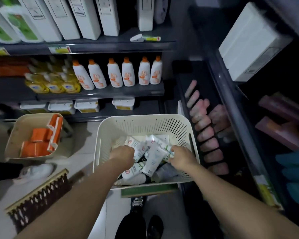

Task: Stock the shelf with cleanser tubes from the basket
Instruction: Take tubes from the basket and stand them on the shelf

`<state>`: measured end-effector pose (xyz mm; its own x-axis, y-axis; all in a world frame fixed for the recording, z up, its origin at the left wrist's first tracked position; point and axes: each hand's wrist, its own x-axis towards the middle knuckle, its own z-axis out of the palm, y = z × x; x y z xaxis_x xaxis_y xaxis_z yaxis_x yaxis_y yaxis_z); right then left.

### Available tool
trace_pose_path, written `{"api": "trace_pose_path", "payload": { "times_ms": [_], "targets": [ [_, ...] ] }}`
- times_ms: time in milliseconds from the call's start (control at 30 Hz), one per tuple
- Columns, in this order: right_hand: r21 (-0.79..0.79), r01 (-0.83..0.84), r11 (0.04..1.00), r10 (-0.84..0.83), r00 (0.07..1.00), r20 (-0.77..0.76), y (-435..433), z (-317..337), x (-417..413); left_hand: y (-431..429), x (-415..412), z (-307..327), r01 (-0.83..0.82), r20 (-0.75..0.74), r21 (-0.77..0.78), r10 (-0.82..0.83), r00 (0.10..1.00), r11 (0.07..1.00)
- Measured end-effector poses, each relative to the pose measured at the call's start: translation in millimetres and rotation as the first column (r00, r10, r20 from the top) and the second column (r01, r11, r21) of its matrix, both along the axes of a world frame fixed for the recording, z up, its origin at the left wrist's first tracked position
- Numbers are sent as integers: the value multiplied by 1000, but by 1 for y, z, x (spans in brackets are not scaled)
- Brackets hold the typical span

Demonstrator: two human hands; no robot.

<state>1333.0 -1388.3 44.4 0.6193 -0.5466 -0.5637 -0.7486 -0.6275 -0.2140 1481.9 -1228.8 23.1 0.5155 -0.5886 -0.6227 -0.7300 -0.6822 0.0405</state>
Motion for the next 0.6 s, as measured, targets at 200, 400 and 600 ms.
{"api": "trace_pose_path", "payload": {
  "times_ms": [200, 400, 600],
  "targets": [
    [65, 52, 997, -48, 996, -69, -12, -56, 9, -12, 11, -49, 0, -58, 105, 7, 998, 994],
    [93, 130, 987, -125, 990, -60, -17, -107, 13, -17, 16, -83, -11, -131, 91, 23, 991, 996],
    [40, 120, 992, -115, 988, -102, -18, -138, 14, -21, 21, -105, -156, -227, 43, 161, 961, 987]
  ]
}}
